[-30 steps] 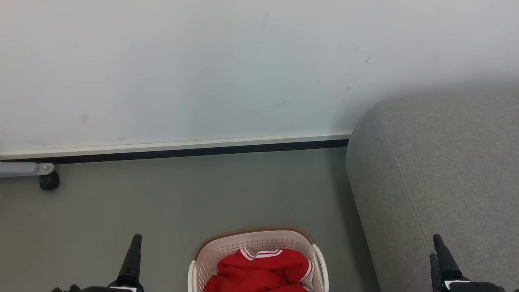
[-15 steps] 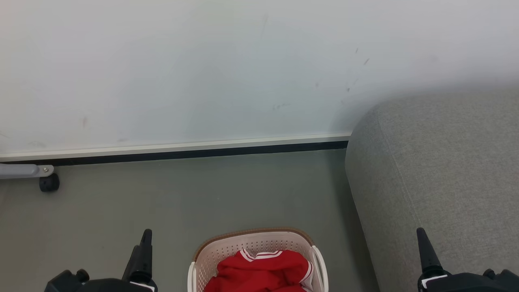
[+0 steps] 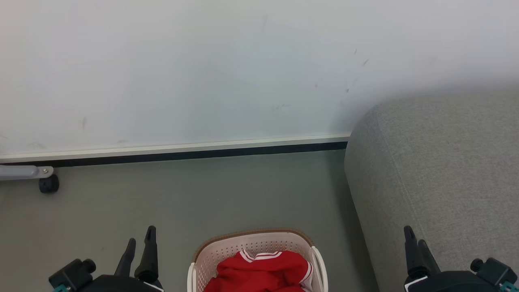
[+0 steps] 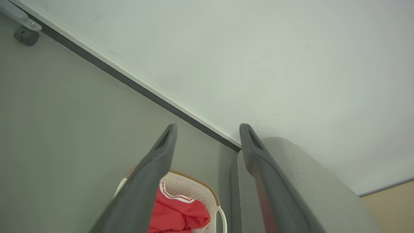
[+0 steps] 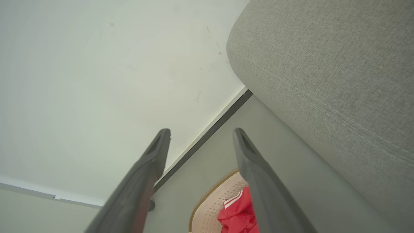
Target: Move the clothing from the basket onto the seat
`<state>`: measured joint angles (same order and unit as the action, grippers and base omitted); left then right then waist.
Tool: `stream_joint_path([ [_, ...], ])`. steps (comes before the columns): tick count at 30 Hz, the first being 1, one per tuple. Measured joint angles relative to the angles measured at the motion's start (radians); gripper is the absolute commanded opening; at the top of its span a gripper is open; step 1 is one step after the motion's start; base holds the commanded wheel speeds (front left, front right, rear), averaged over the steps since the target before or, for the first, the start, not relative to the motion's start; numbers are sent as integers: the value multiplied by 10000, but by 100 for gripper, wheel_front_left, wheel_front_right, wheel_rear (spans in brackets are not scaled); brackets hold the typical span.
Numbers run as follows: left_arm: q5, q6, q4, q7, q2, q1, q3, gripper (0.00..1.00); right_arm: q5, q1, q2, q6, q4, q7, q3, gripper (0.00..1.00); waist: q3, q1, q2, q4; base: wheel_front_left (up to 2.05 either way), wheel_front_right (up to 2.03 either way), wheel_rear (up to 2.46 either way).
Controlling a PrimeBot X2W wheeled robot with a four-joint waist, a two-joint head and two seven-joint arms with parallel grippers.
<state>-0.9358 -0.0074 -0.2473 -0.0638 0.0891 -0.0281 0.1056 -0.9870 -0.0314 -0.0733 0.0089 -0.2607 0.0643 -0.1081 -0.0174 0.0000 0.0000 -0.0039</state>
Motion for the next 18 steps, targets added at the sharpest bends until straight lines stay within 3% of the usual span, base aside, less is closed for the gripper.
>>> stream_joint_path([
  [18,2765,462,209,-639,184,147,324,100,2472,1,-215,-372,159,648,-717,100,-55,0,0,-9,0,0,0],
])
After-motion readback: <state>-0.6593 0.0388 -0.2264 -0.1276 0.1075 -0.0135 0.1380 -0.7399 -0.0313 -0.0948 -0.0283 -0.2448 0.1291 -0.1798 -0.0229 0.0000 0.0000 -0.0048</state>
